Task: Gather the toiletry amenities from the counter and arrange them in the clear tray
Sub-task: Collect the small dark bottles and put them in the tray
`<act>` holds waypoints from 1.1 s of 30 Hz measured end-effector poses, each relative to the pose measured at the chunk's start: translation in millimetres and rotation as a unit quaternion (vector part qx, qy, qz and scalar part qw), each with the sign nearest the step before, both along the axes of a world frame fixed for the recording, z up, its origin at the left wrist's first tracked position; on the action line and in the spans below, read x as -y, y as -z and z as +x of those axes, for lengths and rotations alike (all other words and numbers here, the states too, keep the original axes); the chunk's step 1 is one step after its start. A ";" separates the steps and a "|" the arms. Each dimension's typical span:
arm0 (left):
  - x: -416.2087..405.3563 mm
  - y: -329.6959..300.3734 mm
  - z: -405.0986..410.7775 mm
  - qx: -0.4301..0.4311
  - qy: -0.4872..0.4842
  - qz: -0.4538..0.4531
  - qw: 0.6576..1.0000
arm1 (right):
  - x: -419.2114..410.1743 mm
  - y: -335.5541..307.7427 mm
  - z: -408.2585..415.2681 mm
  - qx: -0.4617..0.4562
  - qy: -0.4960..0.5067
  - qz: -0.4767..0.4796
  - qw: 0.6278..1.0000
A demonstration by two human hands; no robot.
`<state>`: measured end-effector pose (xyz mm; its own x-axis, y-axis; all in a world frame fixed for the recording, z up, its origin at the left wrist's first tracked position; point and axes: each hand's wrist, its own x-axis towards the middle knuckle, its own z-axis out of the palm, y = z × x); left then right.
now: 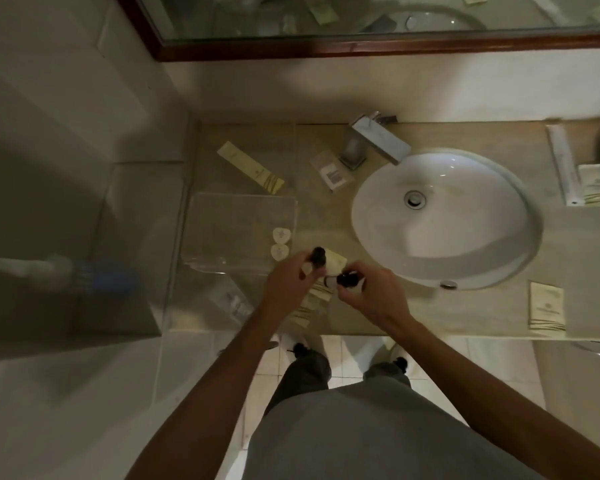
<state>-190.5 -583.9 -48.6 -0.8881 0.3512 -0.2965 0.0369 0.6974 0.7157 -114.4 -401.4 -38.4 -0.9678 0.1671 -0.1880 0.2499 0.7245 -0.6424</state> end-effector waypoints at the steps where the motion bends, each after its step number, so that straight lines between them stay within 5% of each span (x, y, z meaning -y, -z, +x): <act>1: 16.6 -3.2 -19.3 -0.024 -0.002 -0.022 0.999 | 11.5 -2.7 -14.0 -0.006 -0.001 -0.009 1.000; 10: 91.2 11.7 -151.2 -0.100 0.092 -0.163 0.977 | 74.2 2.0 -137.6 -0.007 -0.092 -0.003 0.996; 24: 71.2 39.4 -171.3 -0.140 0.099 -0.058 0.983 | 74.8 37.2 -166.3 -0.052 -0.095 0.124 0.986; 33: 73.5 49.5 -162.4 -0.126 -0.004 -0.043 0.991 | 82.2 41.4 -167.9 -0.047 -0.085 0.161 0.982</act>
<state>-352.9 -657.3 -98.1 -0.9402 0.3274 -0.0945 0.2011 0.7569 0.6219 -282.3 -483.7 -79.8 -0.9975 0.0372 -0.0604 0.0578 0.9203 -0.3869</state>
